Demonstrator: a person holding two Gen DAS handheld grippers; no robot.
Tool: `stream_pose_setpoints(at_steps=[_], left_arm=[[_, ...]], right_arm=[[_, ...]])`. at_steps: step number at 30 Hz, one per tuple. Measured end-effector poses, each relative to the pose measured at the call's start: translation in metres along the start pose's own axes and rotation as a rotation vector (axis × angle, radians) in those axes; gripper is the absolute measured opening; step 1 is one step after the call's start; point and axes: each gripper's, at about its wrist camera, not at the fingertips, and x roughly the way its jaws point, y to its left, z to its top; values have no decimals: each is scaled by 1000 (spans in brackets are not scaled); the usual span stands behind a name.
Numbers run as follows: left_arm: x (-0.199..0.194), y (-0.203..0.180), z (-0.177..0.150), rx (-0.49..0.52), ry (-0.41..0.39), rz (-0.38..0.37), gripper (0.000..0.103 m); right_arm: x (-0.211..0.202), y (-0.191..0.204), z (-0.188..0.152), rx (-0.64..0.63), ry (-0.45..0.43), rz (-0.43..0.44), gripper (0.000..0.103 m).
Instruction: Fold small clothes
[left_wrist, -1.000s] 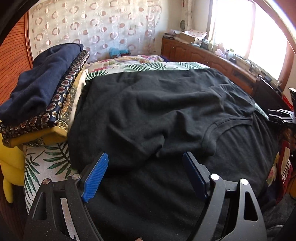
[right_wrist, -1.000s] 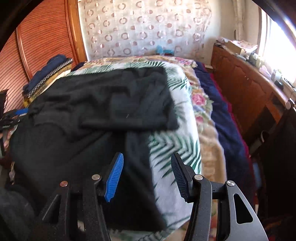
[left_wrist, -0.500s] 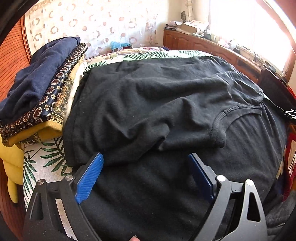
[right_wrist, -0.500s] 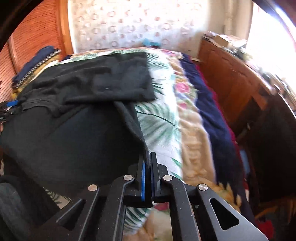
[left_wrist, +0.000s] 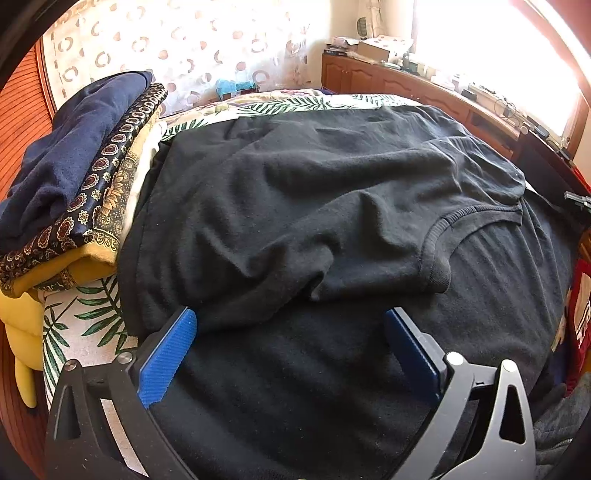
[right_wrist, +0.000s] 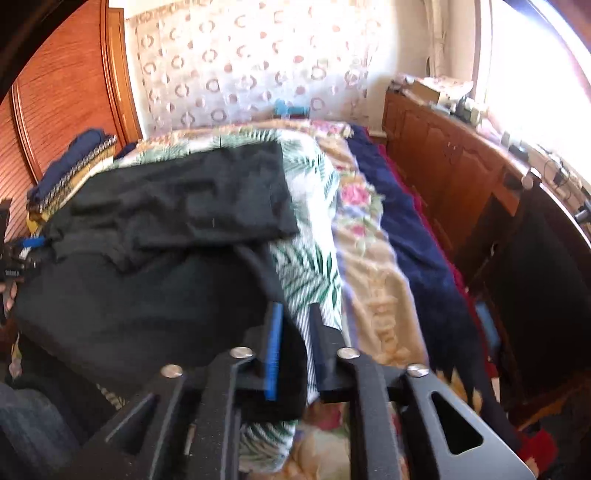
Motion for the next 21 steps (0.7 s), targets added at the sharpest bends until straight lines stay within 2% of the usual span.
stream_pose_setpoints(at_steps=[1,3,6,10,13,21], left_arm=[[0,0,0,1,1,-1,102],[0,-1,0,0,0,0,102],[0,-1,0,-1,0,1,102],[1,-1,1,-1,-1,2,102],[1,-1,1,-1,-1,1,102],[1,-1,1,-2,-1,2,102]], right_arm=[[1,1,4,10,-9,7,42],[3,3,12,29,-27,3,52],[12,6,25,62,-50,40,53],[46,7,35,123,-8,84,54],[68,9,36,139,35,84,54],[84,6,48,166,85,119,54]])
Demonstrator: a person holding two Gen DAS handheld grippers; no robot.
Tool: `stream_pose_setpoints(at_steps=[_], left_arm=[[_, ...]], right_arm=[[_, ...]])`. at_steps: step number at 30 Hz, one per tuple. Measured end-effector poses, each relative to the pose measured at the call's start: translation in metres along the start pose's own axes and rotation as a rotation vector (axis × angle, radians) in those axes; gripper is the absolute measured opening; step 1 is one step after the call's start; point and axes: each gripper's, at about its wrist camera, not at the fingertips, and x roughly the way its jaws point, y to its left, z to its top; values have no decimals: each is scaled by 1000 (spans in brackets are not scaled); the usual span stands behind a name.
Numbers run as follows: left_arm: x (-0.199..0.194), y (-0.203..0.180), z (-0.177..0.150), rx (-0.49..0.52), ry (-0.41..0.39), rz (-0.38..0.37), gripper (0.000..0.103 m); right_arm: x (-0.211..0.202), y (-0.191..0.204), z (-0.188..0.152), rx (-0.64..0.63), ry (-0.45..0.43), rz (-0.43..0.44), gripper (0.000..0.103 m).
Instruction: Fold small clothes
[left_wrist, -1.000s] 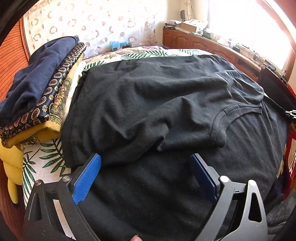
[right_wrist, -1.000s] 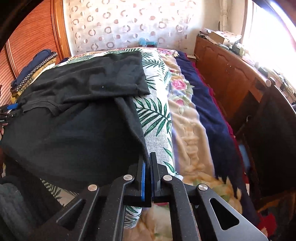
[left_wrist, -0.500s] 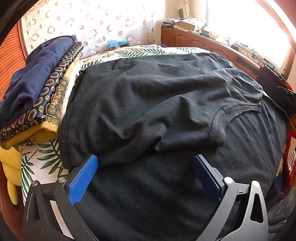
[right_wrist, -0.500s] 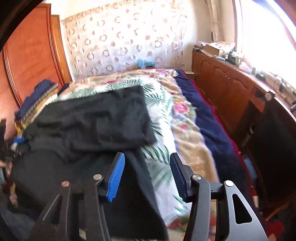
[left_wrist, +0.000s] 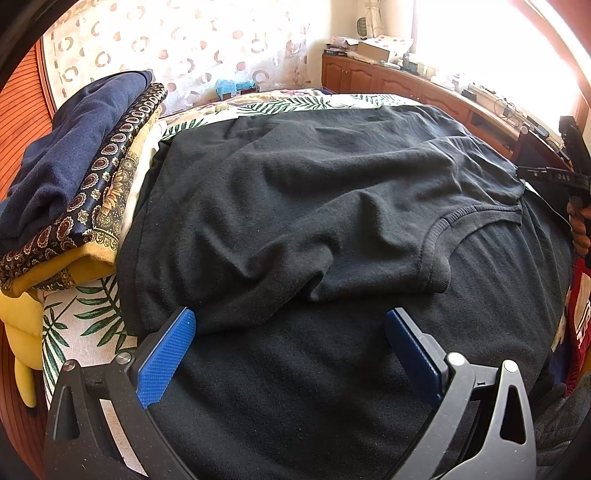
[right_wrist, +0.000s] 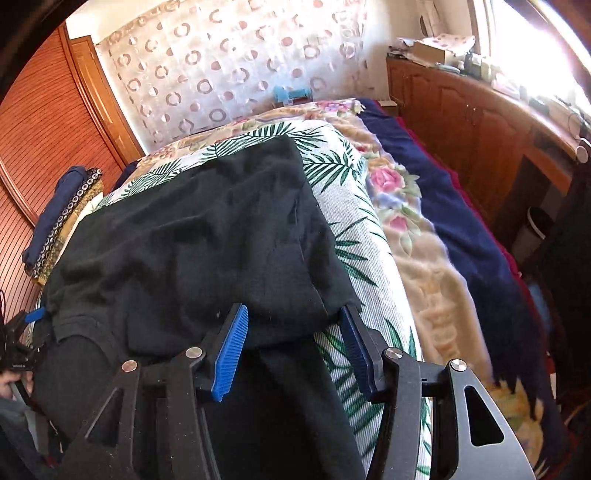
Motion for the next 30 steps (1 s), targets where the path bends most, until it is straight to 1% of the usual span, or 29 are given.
stream_pose_setpoints(at_steps=[5,8,11,13,15,17,19,22,24,25,27,30], left_arm=[[0,0,0,1,0,0,102],[0,1,0,0,1,1,102],[-2,2,0,-1,2,14,102],[-6,4,-2,-5,2,12,102],[-18,9,-4,-17,-30,7,101],[-29,15,-4,-30,-64,16,100],[-42,26,-4,-55,-95,33,97],[-50,41,-1,-86,-103,41,84],[-49,52,1,-117,-100,46,71],[-47,57,2,-136,-98,41,67],[-43,67,2,-176,-93,33,56],[-33,75,3,-214,-76,66,46]], right_arm=[[5,11,14,-25,-19,-22,54],[13,19,12,-62,-30,-84,54],[21,24,6,-92,-27,-119,54],[22,29,3,-115,-41,-140,54],[22,31,3,-122,-45,-147,54],[21,34,0,-137,-51,-156,54],[21,37,-1,-146,-54,-162,54],[22,36,-2,-149,-55,-161,54],[22,32,-1,-147,-55,-155,54],[22,31,-1,-145,-56,-153,54],[21,31,-2,-142,-57,-152,54],[21,29,-1,-145,-57,-155,54]])
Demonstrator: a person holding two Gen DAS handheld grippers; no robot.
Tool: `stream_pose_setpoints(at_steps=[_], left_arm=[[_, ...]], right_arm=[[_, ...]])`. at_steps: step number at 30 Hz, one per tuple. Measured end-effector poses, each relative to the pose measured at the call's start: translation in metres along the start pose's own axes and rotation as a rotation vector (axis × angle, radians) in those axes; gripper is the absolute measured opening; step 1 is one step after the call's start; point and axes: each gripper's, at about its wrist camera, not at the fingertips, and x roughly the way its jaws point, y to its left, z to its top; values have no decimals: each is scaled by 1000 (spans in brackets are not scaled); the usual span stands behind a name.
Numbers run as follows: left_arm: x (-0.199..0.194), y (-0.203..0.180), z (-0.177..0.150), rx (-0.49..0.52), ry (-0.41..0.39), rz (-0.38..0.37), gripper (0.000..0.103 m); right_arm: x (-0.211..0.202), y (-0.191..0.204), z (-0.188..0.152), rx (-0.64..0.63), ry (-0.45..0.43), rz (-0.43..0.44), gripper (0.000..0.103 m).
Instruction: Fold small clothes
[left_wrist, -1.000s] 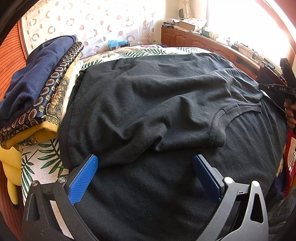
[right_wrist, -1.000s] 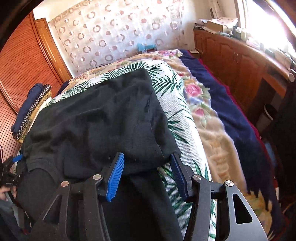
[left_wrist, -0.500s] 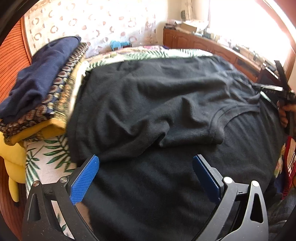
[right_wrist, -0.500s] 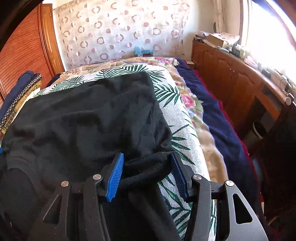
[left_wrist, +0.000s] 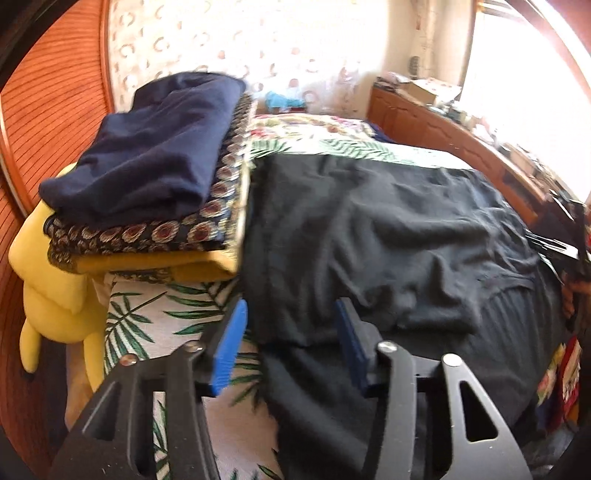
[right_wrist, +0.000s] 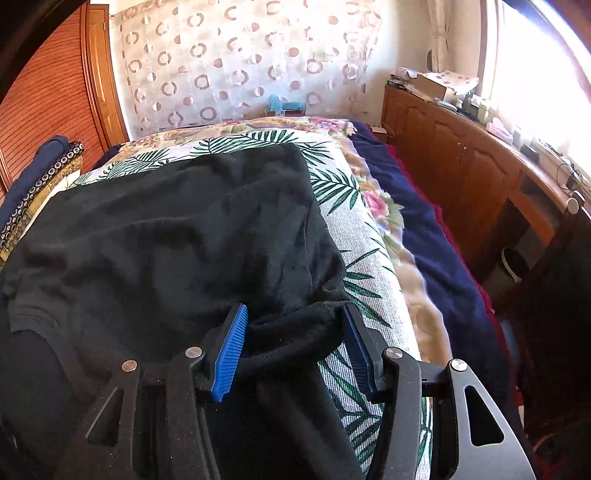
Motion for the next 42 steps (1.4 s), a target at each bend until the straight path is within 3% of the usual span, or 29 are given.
stream_pose_setpoints(at_steps=[4,10,12,15,21,32,40,41,42], left_arm=[[16,8,-4,-30,34,21,45],[20,10,-6,-42,38,-11,44],[18,5,-7,-12,35,-27,19],[12,-8,-6,43,2,18,10],[-6,-16,6,61,-70,27,10],[-9,-11,15,46,-91,4,9],[-1,-16,11,52,-82,-17,9],[-1,-16,11,54,-85,-17,9],[-2,-17,10,57,-94,-11,9]], right_arm=[[0,-2,1,0,0,3,54],[0,-2,0,-3,0,1,54],[1,-2,0,-3,0,2,54],[1,-2,0,-3,0,3,54],[1,-3,0,-4,-1,2,54],[-9,-9,-3,53,-55,-52,54],[3,-26,0,126,5,1,54],[3,-26,2,121,6,3,53],[4,-25,2,116,3,16,39]])
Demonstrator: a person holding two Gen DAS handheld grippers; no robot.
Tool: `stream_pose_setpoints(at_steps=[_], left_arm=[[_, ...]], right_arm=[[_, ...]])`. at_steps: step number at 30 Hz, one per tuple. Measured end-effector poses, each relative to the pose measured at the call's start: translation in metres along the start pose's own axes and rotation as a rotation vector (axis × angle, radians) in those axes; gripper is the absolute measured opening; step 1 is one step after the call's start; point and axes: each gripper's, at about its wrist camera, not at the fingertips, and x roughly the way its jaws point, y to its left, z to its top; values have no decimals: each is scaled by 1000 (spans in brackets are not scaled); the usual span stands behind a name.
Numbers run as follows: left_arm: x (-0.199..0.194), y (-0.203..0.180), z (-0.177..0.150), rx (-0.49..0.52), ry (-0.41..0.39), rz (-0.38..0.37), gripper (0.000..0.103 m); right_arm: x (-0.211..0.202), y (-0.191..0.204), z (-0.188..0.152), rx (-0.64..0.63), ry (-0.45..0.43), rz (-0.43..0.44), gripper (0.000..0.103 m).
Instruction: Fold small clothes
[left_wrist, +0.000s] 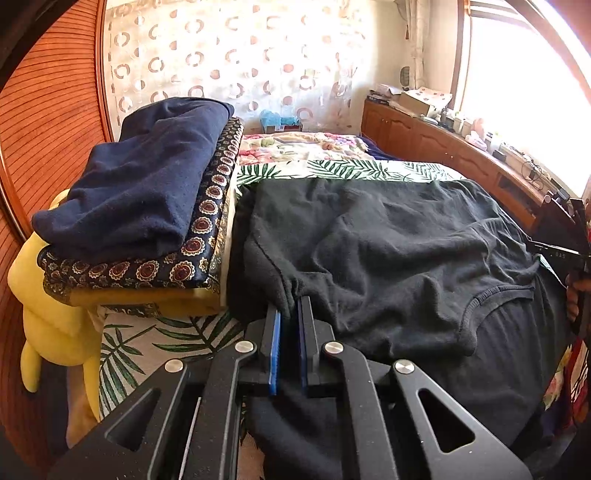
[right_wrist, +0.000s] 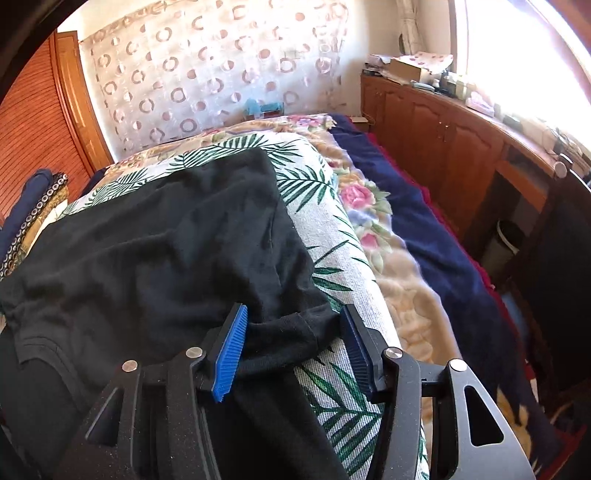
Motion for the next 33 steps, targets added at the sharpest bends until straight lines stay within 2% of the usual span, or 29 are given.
stream_pose_setpoints(at_steps=[1,3,6,10,18,25,29,33], left_arm=[[-3,-1,1,5,-19,10,8],[-13,-3,4,2,-55,12,8],[-33,-8,11,5,-110,23,7],[-55,-14,20,15,-161,20,7],[-101,-17,18,11,-244,-8,7],[-121,-5,-12,-42,-218,-27,7],[-120,0,-35,-67,-176,-27,7],[-104,8,-61,-104,-101,-26,7]], right_arm=[[0,2,0,-13,-5,13,18],[-2,5,1,-48,-5,41,12],[-13,9,5,-84,-43,41,11],[-50,10,17,-92,-144,72,10],[-124,23,22,-170,-272,96,10],[-169,9,-17,-211,-267,99,10],[-172,-2,-35,-193,-224,87,10],[-167,-7,-45,-153,-155,102,10]])
